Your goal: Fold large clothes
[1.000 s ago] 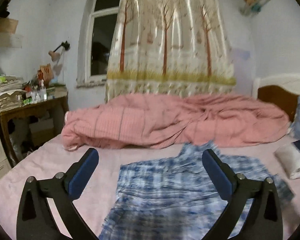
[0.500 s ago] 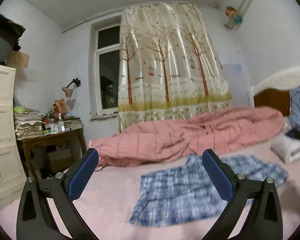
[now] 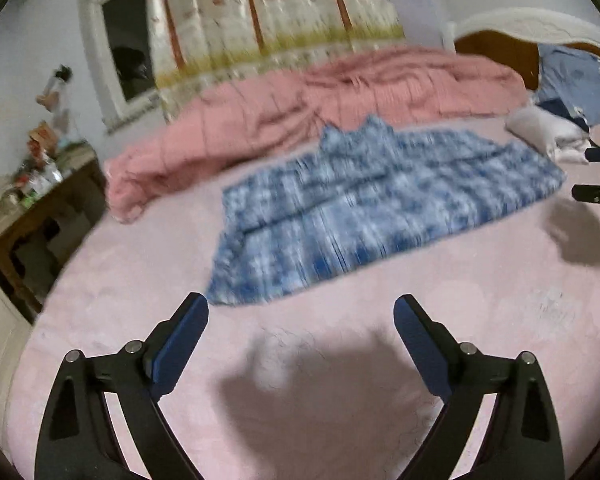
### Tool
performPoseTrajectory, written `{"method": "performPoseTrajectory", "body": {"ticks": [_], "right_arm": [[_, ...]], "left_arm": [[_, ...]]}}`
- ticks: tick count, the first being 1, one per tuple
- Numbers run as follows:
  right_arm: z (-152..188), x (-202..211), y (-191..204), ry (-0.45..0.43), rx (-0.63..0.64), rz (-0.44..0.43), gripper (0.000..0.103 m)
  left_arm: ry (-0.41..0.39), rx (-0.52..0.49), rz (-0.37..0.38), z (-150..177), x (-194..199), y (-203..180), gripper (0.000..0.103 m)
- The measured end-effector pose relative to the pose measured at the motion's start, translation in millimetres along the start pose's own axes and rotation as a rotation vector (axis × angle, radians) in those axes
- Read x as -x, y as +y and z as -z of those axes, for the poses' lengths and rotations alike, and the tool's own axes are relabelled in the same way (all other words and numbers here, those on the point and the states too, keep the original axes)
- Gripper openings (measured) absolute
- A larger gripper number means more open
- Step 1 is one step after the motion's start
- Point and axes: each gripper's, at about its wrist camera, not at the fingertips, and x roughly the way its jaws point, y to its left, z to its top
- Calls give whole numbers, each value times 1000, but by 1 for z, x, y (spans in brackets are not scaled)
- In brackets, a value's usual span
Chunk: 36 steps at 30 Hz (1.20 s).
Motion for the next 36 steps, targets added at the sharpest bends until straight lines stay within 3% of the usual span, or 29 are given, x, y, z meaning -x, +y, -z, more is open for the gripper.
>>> {"method": "performPoseTrajectory", "body": {"ticks": [6, 9, 15, 21, 24, 27, 28, 31, 32, 36], "right_arm": [[8, -60, 0, 153, -3, -25, 97], [9, -81, 9, 186, 66, -4, 96], [-6, -107, 15, 162, 143, 63, 96], [-18, -126, 8, 139, 141, 86, 94], [-17, -128, 1, 109, 133, 135, 87], [-15, -130, -14, 123, 91, 141, 67], [-14, -131, -21, 126, 76, 150, 53], [-8, -134, -37, 150, 29, 162, 20], [-7, -134, -43, 148, -1, 143, 18], [-7, -120, -48, 86, -29, 131, 6]], "left_arm": [[148, -123, 44, 0, -61, -17, 93], [225, -102, 56, -6, -92, -17, 93], [223, -181, -3, -18, -125, -28, 93], [204, -197, -61, -28, -147, -14, 93], [189, -173, -37, -30, -152, -3, 82], [177, -169, -42, -28, -153, 3, 68], [179, -167, -48, -28, -153, 5, 60], [206, -122, -54, -26, -159, 18, 19], [209, -104, -55, -26, -159, 23, 11], [136, -111, -85, -27, -139, 20, 6]]}}
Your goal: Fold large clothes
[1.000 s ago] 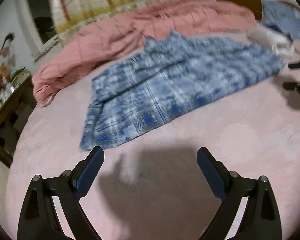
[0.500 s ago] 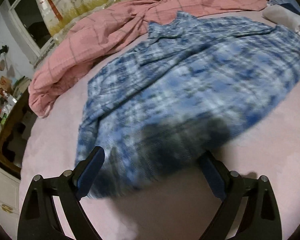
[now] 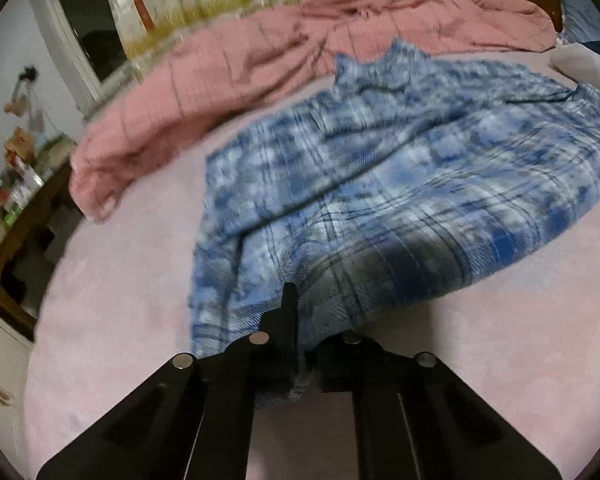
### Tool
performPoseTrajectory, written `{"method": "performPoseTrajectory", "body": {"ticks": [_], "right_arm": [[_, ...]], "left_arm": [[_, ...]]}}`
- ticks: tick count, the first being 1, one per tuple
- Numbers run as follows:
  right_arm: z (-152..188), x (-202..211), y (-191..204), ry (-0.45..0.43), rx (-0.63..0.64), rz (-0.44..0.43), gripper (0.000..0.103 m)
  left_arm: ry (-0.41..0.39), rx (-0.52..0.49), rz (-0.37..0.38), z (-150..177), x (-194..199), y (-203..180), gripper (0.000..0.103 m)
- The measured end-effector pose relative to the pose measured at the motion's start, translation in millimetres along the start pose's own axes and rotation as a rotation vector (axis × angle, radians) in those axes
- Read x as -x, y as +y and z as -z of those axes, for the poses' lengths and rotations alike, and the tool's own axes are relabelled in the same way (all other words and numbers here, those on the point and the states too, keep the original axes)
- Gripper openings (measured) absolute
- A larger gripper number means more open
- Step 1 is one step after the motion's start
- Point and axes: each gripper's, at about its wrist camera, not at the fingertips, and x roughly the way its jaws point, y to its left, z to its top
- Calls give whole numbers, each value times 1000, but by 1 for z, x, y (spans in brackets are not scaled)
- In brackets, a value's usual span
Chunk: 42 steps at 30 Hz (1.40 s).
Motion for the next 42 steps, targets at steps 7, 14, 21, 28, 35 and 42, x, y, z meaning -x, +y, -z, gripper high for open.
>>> {"method": "performPoseTrajectory", "body": {"ticks": [7, 14, 21, 28, 35, 42], "right_arm": [[18, 46, -9, -53, -43, -10, 5], [65, 97, -3, -45, -55, -82, 5], [95, 126, 0, -63, -74, -80, 5], [93, 132, -4, -86, -95, -88, 8], [113, 148, -20, -152, -249, -140, 79], [126, 135, -27, -2, -440, -572, 79]], "left_arm": [[-63, 48, 43, 25, 62, 9, 6], [-23, 129, 52, 66, 113, 11, 8], [-47, 226, 10, 95, 133, 16, 4], [-77, 229, 22, 102, 145, 12, 56], [-5, 382, 162, 121, 142, 14, 70], [83, 686, 562, 132, 123, 22, 72]]}}
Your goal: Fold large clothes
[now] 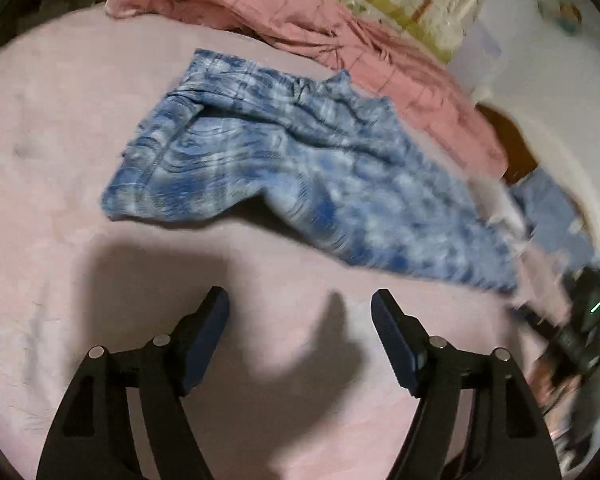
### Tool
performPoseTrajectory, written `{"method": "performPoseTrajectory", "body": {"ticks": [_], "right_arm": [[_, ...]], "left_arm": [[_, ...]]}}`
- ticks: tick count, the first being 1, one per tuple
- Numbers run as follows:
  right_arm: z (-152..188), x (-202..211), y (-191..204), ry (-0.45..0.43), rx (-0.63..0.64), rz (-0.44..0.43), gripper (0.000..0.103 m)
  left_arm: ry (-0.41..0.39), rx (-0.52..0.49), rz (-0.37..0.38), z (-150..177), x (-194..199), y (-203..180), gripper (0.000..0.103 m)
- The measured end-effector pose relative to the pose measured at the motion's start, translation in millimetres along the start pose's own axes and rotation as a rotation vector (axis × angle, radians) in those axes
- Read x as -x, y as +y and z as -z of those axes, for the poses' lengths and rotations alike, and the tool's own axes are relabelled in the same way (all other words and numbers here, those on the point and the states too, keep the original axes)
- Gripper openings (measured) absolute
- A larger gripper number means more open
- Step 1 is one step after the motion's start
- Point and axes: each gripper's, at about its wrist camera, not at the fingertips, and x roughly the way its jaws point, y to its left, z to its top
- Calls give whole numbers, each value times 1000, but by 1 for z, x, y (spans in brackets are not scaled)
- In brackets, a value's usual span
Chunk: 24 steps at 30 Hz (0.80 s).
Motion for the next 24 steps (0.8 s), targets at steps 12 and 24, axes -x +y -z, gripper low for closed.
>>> {"method": "performPoseTrajectory", "body": {"ticks": [12, 24], "right_arm": [[-38, -42, -30, -10, -142, 99, 50], [-130, -22, -7, -204, -52, 162, 5]], "left_arm": [[-119, 162, -58, -40, -6, 29, 54], [-227, -28, -187, -144, 19, -31, 4]]}}
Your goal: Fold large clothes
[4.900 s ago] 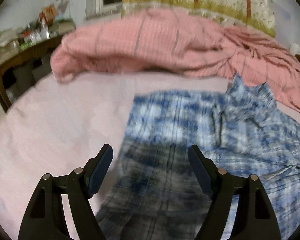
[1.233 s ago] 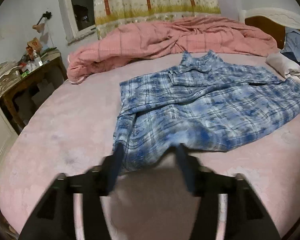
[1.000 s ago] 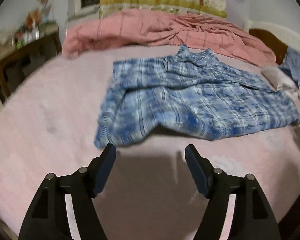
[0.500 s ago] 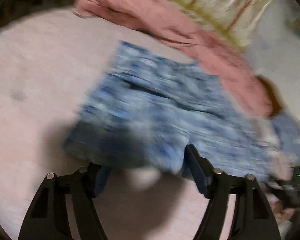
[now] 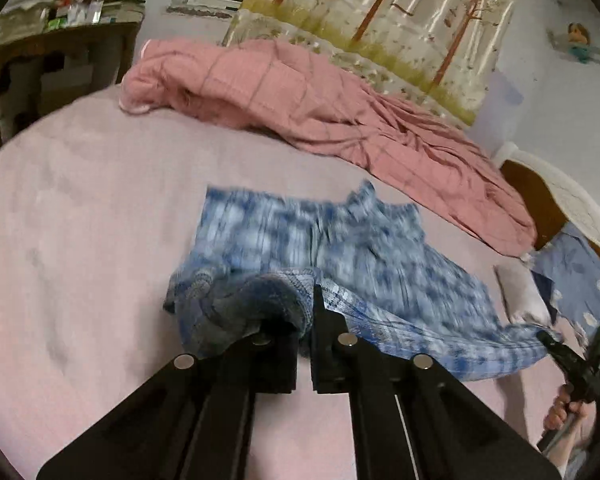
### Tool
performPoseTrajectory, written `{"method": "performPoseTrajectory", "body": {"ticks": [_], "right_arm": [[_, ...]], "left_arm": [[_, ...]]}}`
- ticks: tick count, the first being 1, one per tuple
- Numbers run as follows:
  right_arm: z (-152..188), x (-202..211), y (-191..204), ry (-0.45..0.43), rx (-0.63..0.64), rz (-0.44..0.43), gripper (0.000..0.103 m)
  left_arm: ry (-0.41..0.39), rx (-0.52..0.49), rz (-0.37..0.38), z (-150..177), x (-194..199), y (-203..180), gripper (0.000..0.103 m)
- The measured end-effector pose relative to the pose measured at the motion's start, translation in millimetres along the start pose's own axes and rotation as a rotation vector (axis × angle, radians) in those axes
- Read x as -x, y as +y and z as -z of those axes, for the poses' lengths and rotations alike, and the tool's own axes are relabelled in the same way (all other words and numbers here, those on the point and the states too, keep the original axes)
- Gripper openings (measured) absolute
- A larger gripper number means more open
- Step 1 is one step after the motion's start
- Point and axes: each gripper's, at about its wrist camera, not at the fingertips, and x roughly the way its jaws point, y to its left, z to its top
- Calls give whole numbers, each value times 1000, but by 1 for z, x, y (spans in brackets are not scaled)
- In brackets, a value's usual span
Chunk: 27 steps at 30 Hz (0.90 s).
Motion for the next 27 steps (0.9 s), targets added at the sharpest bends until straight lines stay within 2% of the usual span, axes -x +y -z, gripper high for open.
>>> {"method": "performPoseTrajectory", "body": {"ticks": [3, 5, 8, 10, 14, 18, 22, 25, 27], "right_arm": [[-31, -23, 16, -29, 53, 53, 5], [-45, -41, 25, -39, 79, 95, 6], [-66, -71, 34, -49, 92, 152, 6], [-77, -90, 37, -52, 90, 169, 6], [-89, -133, 34, -33, 67, 181, 5], [-99, -181, 26, -6, 36, 181, 5], [-101, -215, 18, 2, 0, 159, 5], [-96, -235, 14, 2, 9, 157, 6], [-96, -240, 11, -11, 12, 153, 6]], "left_arm": [[4, -2, -84, -34, -35, -8, 4], [14, 6, -117, -51, -60, -12, 4], [44, -55, -169, -70, -97, -19, 4], [67, -60, -186, -79, -123, -16, 4], [115, -32, -190, -88, -164, -3, 4], [130, -10, -185, -93, -196, 7, 4], [130, 29, -167, -91, -228, 23, 4], [104, -14, -174, -83, -245, 21, 4], [71, -35, -176, -83, -242, 18, 4]]}}
